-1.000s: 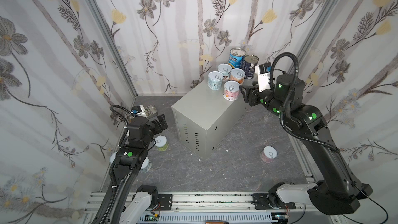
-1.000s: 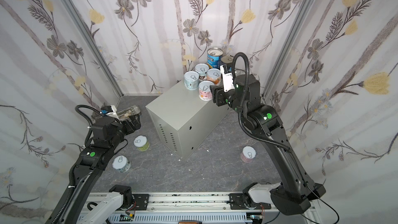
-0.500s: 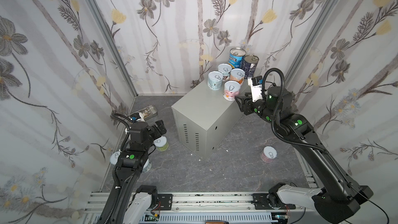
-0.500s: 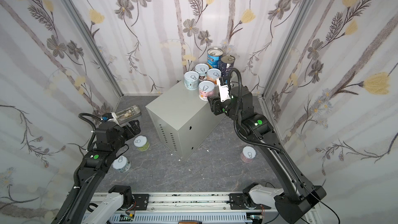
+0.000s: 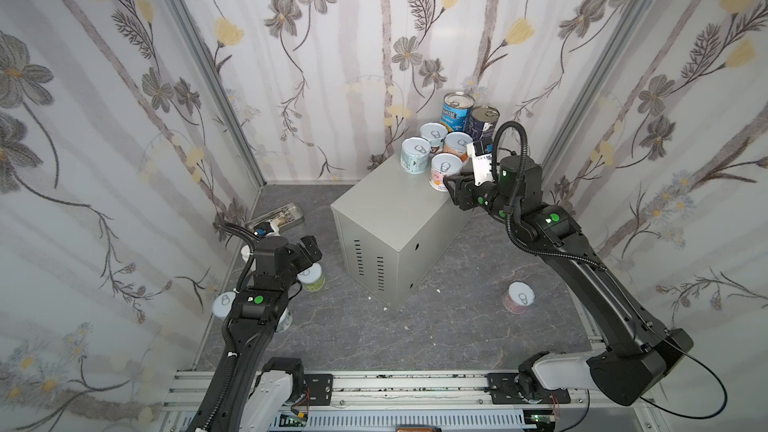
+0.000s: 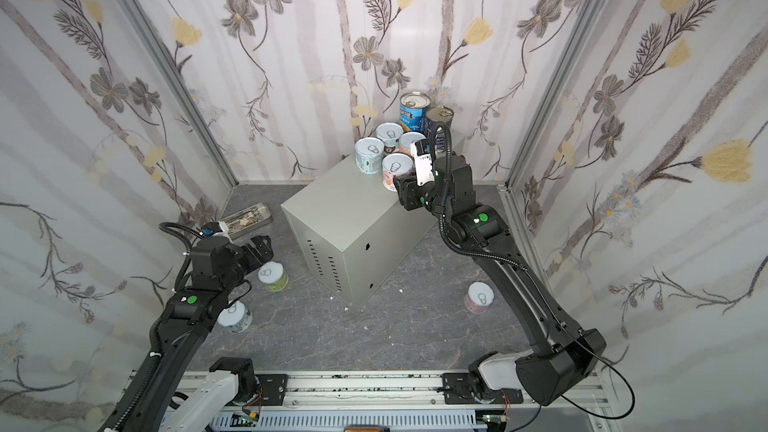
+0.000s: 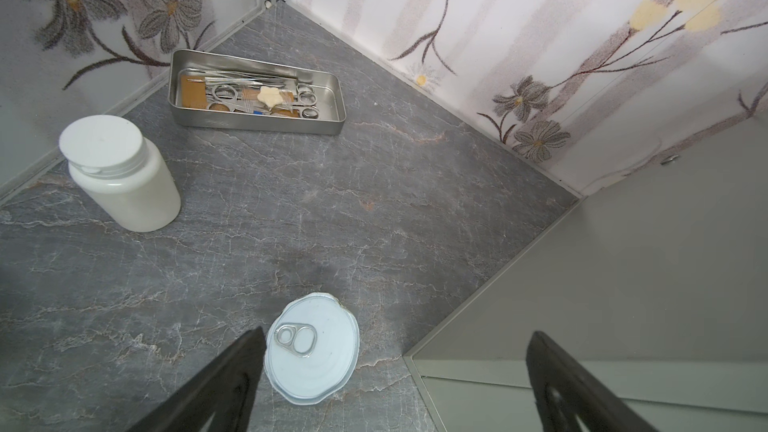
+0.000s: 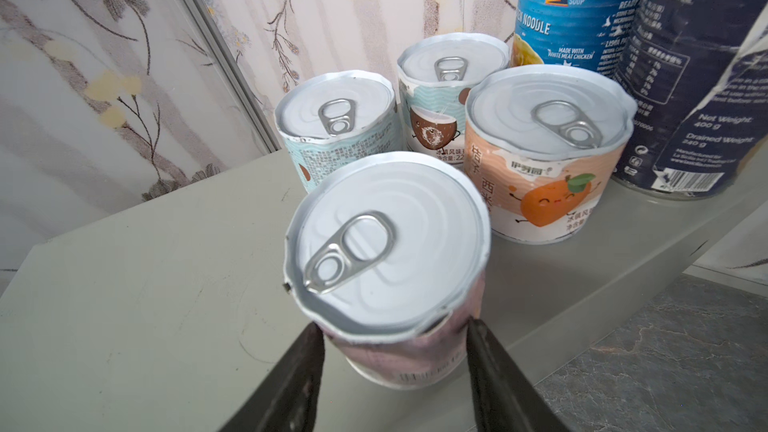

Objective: Place and organize the canned foods onto the counter
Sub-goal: 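Lower the pink-print can onto the cabinet top near the robot and release it, then lower the left gripper over the green-print floor can and close it while the right withdraws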

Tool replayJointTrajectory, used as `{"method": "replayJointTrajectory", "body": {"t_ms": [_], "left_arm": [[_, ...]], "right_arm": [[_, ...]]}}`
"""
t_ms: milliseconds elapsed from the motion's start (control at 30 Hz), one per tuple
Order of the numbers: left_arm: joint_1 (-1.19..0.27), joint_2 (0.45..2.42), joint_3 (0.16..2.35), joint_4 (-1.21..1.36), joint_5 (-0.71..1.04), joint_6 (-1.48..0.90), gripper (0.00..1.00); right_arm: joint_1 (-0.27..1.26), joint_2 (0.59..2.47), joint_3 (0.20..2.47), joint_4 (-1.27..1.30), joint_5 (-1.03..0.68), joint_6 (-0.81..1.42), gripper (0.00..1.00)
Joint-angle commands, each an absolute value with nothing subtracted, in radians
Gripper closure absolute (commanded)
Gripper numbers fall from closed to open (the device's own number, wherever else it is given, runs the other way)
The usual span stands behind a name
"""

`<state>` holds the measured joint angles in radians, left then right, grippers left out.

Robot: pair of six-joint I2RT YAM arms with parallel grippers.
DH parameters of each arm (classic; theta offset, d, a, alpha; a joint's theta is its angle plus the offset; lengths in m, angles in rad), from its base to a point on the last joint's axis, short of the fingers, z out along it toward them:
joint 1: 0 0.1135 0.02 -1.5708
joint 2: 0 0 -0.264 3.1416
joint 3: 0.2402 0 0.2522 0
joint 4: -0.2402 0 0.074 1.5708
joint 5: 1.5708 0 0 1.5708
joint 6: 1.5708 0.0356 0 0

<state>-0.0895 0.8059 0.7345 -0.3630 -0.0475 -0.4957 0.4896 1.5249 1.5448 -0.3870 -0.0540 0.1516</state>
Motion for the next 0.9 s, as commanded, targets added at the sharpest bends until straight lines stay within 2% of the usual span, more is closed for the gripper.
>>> {"method": "replayJointTrajectory", "body": {"t_ms": [0,233,533,733,867], "left_arm": [[-0.083,0.811,0.726,-0.311,-0.044,-0.496,0.00],[-0.030,0.842,0.709,-0.307,-0.021,-0.511,0.00],[0.011,0.873,0.719,-0.311,-0.006,-0.512,0.00],[0.017,0.898,0.727,-0.319,-0.038,-0.514,0.00],[0.018,0.930,0.743,-0.337,-0.094,-0.516,0.00]], "right_arm": [[0.486,1.544,1.561,-0.332,-0.065,0.162,0.44],[0.483,1.578,1.584,-0.333,-0.072,0.168,0.44],[0.485,1.533,1.585,-0.336,-0.086,0.167,0.39],[0.489,1.436,1.543,-0.333,-0.094,0.171,0.35],[0.492,1.317,1.423,-0.289,-0.098,0.200,0.32]]}}
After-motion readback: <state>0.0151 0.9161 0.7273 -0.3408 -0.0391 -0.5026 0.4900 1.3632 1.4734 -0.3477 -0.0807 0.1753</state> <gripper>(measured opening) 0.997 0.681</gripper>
